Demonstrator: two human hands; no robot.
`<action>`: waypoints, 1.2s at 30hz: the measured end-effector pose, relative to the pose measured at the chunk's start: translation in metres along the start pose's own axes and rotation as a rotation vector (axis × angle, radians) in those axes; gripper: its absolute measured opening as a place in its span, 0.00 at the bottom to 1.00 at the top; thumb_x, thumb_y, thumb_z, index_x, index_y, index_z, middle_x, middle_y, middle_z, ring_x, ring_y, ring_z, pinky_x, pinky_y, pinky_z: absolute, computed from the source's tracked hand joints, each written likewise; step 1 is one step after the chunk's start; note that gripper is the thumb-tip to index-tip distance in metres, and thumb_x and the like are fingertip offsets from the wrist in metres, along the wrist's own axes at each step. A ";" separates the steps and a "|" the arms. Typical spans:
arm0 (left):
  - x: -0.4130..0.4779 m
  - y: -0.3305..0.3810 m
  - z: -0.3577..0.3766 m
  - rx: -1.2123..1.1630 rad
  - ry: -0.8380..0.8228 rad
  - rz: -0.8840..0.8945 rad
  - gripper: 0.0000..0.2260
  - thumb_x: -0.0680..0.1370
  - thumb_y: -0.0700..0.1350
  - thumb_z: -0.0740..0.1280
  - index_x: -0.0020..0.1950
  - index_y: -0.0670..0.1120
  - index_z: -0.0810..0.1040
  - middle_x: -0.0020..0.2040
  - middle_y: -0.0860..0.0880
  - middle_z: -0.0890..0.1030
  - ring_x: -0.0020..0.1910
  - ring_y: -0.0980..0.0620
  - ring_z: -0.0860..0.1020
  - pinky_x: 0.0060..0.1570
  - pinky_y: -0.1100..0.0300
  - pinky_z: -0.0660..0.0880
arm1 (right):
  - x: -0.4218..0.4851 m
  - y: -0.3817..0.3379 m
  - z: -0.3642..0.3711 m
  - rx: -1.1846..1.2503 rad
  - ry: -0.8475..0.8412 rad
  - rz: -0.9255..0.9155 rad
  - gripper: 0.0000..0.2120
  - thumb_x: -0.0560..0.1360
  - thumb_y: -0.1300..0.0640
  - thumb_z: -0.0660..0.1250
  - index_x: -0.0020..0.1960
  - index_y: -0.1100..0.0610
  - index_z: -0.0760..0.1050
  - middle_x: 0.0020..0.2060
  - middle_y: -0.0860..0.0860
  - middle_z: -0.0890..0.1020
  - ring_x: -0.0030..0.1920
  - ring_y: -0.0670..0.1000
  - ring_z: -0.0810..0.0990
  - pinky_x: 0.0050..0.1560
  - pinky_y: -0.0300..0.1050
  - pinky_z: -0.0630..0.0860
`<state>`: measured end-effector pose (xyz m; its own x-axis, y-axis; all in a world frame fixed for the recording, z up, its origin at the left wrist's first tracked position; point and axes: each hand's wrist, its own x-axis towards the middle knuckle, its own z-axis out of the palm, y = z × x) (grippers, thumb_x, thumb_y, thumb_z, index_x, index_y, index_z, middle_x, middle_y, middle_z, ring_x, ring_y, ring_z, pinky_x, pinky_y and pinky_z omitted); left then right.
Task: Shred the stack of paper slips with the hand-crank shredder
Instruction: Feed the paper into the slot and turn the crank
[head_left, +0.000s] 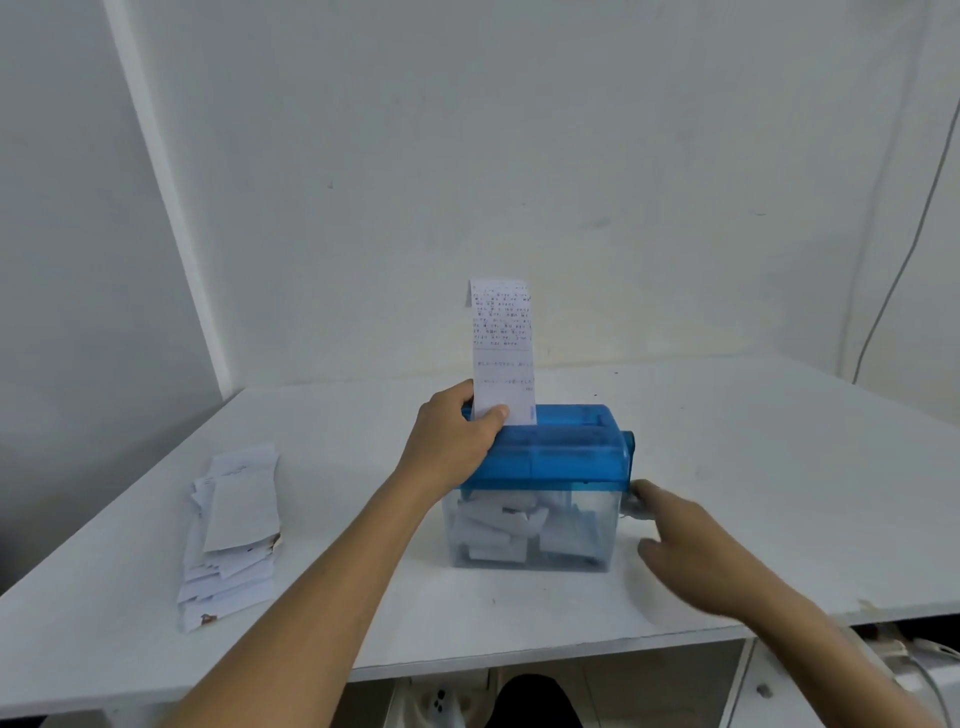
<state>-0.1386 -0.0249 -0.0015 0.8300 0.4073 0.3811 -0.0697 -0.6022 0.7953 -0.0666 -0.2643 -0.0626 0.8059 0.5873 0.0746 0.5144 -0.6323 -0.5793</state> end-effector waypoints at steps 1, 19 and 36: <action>0.000 0.000 0.001 0.005 0.009 -0.003 0.14 0.83 0.46 0.65 0.68 0.50 0.77 0.67 0.55 0.79 0.57 0.57 0.75 0.43 0.75 0.70 | -0.002 0.002 0.007 0.004 0.010 -0.014 0.22 0.79 0.66 0.61 0.68 0.48 0.65 0.65 0.43 0.71 0.66 0.46 0.73 0.67 0.43 0.71; -0.003 0.003 0.005 0.077 0.065 -0.016 0.09 0.82 0.47 0.66 0.63 0.52 0.76 0.71 0.52 0.76 0.56 0.55 0.73 0.35 0.72 0.73 | -0.008 -0.023 0.013 -0.507 0.295 -0.036 0.07 0.82 0.52 0.59 0.52 0.50 0.59 0.36 0.44 0.71 0.33 0.46 0.72 0.32 0.36 0.67; -0.009 0.021 -0.008 0.024 -0.112 -0.091 0.35 0.56 0.71 0.73 0.59 0.59 0.71 0.50 0.63 0.75 0.48 0.61 0.75 0.39 0.69 0.72 | 0.006 -0.085 -0.081 -0.512 0.142 0.048 0.13 0.73 0.53 0.64 0.34 0.55 0.64 0.30 0.49 0.71 0.30 0.49 0.68 0.30 0.41 0.64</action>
<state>-0.1523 -0.0353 0.0154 0.8889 0.3825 0.2521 0.0206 -0.5831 0.8121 -0.0816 -0.2480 0.0530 0.8454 0.5002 0.1872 0.5248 -0.8431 -0.1171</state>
